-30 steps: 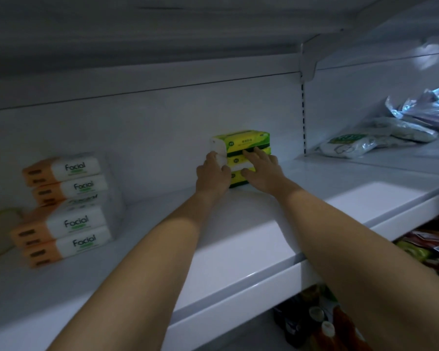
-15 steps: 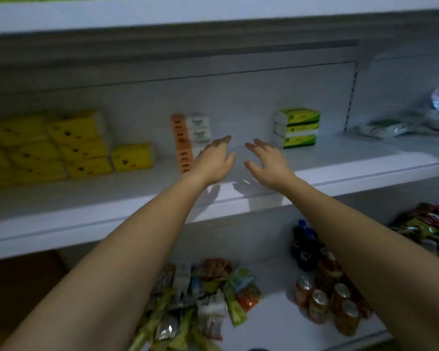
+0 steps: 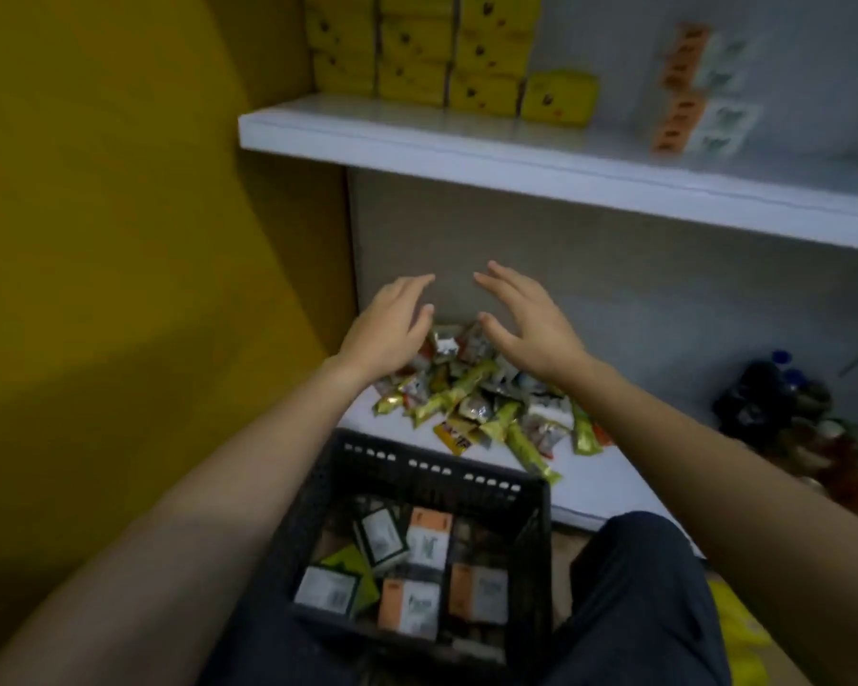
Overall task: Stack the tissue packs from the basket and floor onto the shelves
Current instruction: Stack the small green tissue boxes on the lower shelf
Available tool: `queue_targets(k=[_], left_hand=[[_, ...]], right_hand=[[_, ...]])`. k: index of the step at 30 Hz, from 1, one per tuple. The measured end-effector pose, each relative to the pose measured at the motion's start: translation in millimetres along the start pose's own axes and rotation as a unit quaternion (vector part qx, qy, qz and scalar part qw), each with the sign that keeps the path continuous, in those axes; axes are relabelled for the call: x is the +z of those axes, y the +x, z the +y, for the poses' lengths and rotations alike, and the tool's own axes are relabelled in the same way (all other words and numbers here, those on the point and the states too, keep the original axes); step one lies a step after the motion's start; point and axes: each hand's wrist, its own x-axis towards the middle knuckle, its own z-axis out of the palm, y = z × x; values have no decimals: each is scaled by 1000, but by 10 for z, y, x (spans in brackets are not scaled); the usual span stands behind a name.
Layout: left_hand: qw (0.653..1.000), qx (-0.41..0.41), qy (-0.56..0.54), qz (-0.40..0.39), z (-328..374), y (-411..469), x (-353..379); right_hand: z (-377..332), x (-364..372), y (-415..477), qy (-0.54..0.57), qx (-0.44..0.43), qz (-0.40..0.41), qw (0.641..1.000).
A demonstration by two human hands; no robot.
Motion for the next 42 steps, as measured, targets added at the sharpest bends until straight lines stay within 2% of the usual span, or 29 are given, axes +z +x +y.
queue_targets(k=[4,7,10,13,17,22,28,30,35,37,39,42], left_hand=[[993,-100,-14,-60,-736,-558,326],[976,-167,-24,-135,-1199,-790,674],[945,-233,-21,-230,-1480,-852,1028],[898,-301,-37,-318,-1463,-921,1248],[856,-354,-61,-373,-1332,-1112,1313],[837,-388,-68,-380,-1508,-1267,1469],[828,-413,-47,-376,-1956,-1703,2109],[811,-436,-33,-388,-2035,-1897,2236],[786,-468,-4,-403,-2481,-2124,2731],[790,-479,4,-383,-2664,-2207,2918],[778,-503,8,-376,-2797,-2289,3058],[753,-543,2,-373,-2904,-2360,3196]], right_hand=[[-187,917,-224,10,-9,-92,996],[-156,1488,-377,28,10,-162,986],[-54,1948,-467,51,47,-229,971],[-10,2196,-527,68,105,-295,947],[-81,2306,-678,98,164,-365,911],[-119,2731,-890,136,209,-381,890],[-56,3582,-1320,200,279,-353,870],[-73,3771,-1485,202,303,-360,859],[-2,4477,-1729,260,339,-420,801],[37,4746,-1761,300,361,-407,784],[40,4896,-1733,348,391,-382,762],[2,4988,-1682,444,452,-331,699]])
